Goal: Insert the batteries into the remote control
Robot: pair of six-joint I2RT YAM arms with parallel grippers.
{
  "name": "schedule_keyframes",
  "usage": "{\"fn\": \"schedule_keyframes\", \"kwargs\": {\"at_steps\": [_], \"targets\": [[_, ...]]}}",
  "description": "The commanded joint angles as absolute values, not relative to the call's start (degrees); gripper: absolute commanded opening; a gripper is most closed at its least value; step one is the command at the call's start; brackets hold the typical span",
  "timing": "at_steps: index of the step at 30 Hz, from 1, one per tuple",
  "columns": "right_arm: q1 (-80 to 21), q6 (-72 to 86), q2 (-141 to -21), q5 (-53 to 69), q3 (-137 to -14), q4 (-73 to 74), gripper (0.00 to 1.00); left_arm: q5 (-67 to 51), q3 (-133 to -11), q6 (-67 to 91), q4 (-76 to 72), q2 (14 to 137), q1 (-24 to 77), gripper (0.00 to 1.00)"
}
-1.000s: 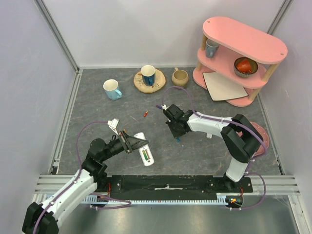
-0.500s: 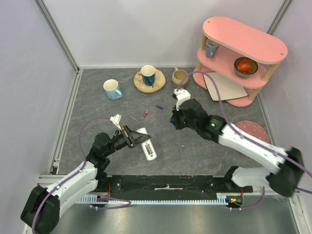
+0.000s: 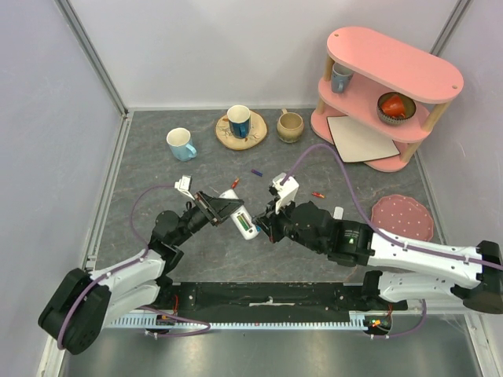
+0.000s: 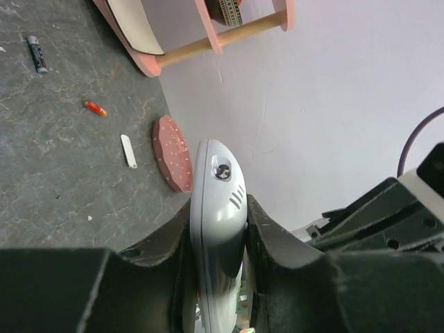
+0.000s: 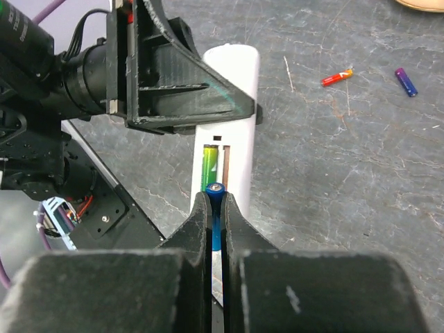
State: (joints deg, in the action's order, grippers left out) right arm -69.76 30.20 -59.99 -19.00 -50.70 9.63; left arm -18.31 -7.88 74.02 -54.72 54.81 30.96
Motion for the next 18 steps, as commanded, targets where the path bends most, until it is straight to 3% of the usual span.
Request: {"fn": "schedule_keyframes", "kwargs": {"at_steps": [1, 18], "targets": [[-71.8, 28.6, -62.0, -24.0, -53.1, 3.4, 0.00, -17.7, -9.8, 77.5, -66.2, 57.6, 31.8, 0.02], [-72.6, 24.5, -65.6, -27.2, -53.9, -1.1, 0.00, -21.0, -10.7, 78.3, -68.8, 60.7, 32.0, 0.02]]}}
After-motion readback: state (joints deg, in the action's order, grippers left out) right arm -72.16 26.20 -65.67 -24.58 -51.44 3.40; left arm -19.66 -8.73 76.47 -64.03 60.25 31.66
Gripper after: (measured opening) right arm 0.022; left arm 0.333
